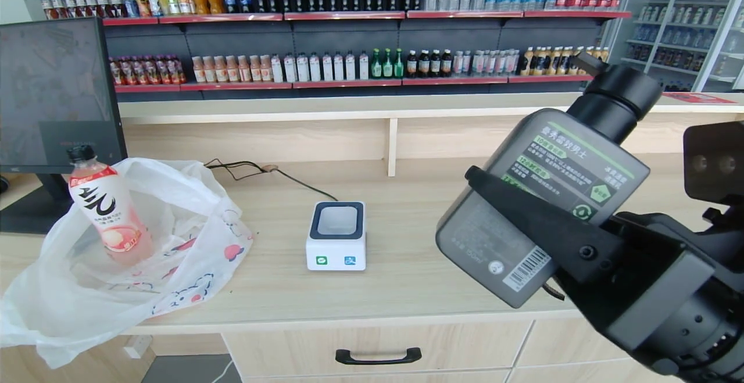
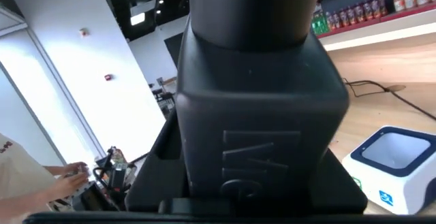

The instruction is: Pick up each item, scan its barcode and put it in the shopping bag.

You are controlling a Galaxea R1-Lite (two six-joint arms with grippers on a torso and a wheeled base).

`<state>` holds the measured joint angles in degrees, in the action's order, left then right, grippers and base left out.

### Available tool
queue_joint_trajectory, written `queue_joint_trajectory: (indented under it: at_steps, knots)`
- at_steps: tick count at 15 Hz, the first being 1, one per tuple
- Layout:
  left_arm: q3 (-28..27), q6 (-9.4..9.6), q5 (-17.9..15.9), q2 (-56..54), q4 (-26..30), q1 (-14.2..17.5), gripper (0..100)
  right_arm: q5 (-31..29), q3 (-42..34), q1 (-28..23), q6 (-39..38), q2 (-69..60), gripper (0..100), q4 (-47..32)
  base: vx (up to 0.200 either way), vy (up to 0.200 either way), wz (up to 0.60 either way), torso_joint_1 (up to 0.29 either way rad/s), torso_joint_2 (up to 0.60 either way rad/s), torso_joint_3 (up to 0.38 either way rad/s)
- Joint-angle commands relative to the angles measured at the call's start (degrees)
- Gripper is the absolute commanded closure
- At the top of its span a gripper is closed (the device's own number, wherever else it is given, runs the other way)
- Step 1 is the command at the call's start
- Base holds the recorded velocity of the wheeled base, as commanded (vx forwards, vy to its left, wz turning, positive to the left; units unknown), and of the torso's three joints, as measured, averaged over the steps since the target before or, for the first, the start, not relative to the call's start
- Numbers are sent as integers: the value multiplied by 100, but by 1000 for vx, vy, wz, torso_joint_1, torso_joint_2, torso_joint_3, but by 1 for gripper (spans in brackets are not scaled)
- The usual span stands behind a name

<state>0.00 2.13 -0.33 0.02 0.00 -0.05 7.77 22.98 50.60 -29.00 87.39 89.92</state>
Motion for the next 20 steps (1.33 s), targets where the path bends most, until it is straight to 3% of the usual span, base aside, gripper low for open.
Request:
queue_joint_trajectory:
  at_steps: [1,4,8,11,13,16,20]
  knots:
    - [0,-2,7,-2,0,5,0,6,-48,-367,246,217,100,8,0,0,0,0,0,0]
    - [0,-90,7,-2,-9,5,0,6,119,-1395,949,586,100,8,0,0,0,0,0,0]
    - [0,-99,15,-2,0,5,0,-38,163,-2160,2179,955,100,8,0,0,0,0,0,0]
    - [0,-99,15,-2,0,5,0,-284,-22,-3030,3287,1113,100,8,0,0,0,0,0,0]
    - [0,-108,15,-2,0,5,0,-645,-4,-3162,3260,1139,100,8,0,0,0,0,0,0]
    - [0,-108,15,-2,0,5,0,-715,49,-3188,3199,1166,100,8,0,0,0,0,0,0]
    - [0,-108,15,-2,0,5,0,-724,49,-3250,3111,1183,100,8,-200,0,0,6,5,0]
